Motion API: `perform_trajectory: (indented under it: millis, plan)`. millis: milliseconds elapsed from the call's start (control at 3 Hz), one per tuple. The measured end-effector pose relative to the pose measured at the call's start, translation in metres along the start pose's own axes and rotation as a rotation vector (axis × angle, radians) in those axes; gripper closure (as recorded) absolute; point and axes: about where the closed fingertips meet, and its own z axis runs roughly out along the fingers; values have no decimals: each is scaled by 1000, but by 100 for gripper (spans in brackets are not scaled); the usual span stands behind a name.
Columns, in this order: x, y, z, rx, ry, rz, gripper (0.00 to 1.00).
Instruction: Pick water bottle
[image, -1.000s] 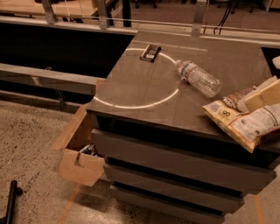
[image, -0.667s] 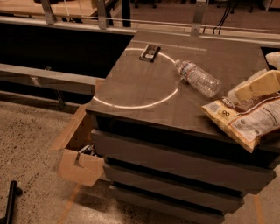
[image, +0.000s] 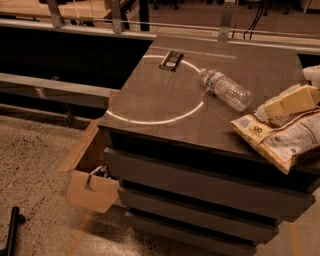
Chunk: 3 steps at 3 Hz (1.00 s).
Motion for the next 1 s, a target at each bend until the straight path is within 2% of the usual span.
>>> perform_trajectory:
  millis: [333,1000]
  plan:
    - [10,-1,26,0,-4,30,0]
    - [14,-8,87,-38,24,34,0]
